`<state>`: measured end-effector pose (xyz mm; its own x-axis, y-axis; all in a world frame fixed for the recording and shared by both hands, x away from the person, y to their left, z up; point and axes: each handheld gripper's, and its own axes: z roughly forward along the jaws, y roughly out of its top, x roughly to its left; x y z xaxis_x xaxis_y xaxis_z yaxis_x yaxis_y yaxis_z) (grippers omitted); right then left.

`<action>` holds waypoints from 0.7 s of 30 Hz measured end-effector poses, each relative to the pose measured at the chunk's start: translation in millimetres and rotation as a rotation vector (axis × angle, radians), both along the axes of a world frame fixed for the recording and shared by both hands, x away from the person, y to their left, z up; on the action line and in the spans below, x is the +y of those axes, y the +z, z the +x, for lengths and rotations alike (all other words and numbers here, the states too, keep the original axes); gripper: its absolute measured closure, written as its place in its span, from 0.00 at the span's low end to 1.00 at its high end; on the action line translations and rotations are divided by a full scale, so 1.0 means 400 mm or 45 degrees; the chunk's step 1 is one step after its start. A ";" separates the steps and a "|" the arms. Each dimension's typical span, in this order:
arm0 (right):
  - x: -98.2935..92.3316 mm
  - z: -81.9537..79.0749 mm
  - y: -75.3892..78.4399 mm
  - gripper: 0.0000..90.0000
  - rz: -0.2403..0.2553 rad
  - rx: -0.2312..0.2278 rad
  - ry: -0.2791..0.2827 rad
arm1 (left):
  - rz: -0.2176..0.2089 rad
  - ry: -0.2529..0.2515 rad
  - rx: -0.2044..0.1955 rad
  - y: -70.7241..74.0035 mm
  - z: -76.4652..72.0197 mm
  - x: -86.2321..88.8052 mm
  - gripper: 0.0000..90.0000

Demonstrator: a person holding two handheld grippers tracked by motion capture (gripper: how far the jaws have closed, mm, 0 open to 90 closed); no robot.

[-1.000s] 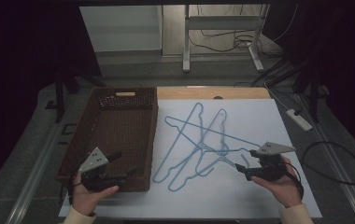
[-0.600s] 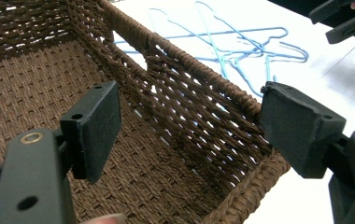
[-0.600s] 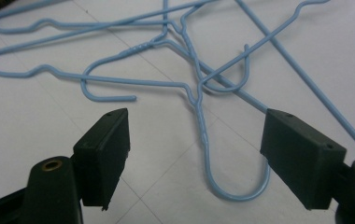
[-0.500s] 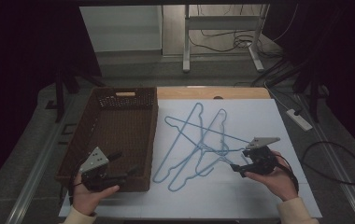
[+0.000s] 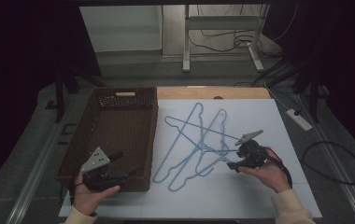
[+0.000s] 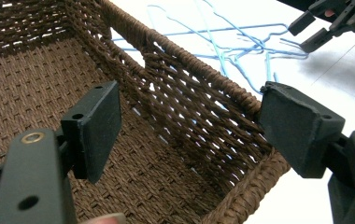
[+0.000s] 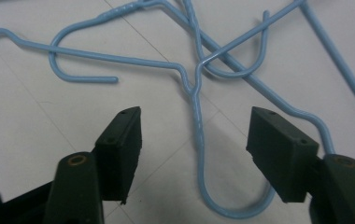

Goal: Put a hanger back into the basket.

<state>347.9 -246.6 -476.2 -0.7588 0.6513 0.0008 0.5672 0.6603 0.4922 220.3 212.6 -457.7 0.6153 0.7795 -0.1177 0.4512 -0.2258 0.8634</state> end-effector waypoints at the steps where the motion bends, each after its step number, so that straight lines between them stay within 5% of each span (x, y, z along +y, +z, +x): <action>1: 0.001 0.005 -0.002 0.45 -0.003 0.020 0.005 | 0.002 0.001 0.002 -0.001 0.000 0.000 0.25; 4: 0.003 0.021 -0.014 0.47 -0.046 0.073 0.001 | 0.006 0.004 -0.004 0.000 -0.001 -0.001 0.25; 10: 0.012 0.039 -0.026 0.50 -0.095 0.074 0.000 | 0.003 0.004 -0.004 0.001 -0.001 0.002 0.25; 13: 0.024 0.052 -0.029 0.61 -0.128 0.084 0.023 | 0.001 0.001 -0.002 0.001 -0.001 0.000 0.25; 21: 0.059 0.071 -0.031 0.71 -0.202 0.121 0.056 | 0.000 -0.001 -0.007 0.003 -0.003 0.000 0.25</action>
<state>376.4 -222.9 -488.4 -0.7878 0.6153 -0.0260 0.5753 0.7504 0.3255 219.0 212.7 -456.4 0.6166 0.7789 -0.1143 0.4460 -0.2260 0.8660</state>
